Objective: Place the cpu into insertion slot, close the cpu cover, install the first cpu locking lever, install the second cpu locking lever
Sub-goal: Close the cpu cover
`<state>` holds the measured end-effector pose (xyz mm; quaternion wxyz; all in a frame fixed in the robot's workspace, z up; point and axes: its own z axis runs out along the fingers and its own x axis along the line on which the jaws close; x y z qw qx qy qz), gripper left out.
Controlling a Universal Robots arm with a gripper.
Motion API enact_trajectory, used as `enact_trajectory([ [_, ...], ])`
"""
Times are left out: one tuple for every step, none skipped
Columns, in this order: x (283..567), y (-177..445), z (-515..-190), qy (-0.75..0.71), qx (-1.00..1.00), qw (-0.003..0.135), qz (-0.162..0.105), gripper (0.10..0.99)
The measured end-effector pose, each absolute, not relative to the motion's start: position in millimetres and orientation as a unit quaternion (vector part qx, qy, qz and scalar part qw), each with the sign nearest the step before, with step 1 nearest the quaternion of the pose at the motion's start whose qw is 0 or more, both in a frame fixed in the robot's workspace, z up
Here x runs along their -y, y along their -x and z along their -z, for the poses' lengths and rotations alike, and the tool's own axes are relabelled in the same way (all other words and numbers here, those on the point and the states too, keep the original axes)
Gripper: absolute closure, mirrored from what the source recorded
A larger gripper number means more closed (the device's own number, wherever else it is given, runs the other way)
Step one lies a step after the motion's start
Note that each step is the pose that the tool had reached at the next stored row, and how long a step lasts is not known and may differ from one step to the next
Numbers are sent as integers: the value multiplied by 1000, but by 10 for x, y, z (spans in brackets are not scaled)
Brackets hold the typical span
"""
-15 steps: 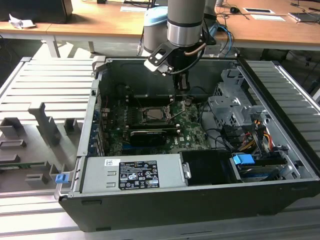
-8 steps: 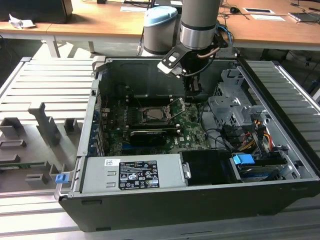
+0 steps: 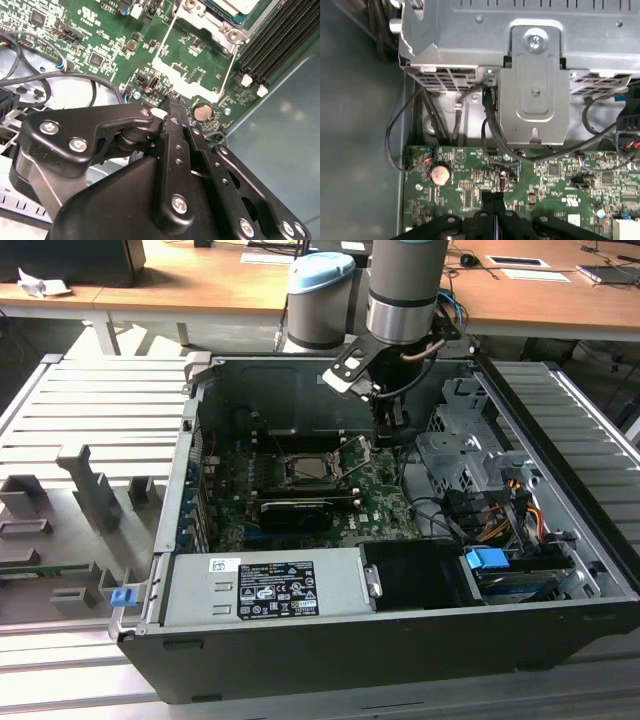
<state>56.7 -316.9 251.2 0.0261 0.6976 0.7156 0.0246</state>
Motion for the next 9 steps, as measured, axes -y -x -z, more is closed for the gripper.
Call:
enact_trajectory([
  [3165,-571,-2487,-697,-716,26,-24,980],
  [3163,-571,-2458,-697,-716,27,-24,980],
  [3163,-571,-2434,-697,-717,27,-24,980],
  [3162,-571,-2423,-696,-717,27,-24,980],
  [3163,-566,-2422,-696,-717,26,-23,980],
  [3163,-559,-2421,-696,-717,24,-21,980],
  [3163,-551,-2422,-696,-717,23,-20,980],
  [3163,-538,-2426,-697,-717,20,-18,980],
  [3163,-527,-2432,-697,-717,19,-16,980],
])
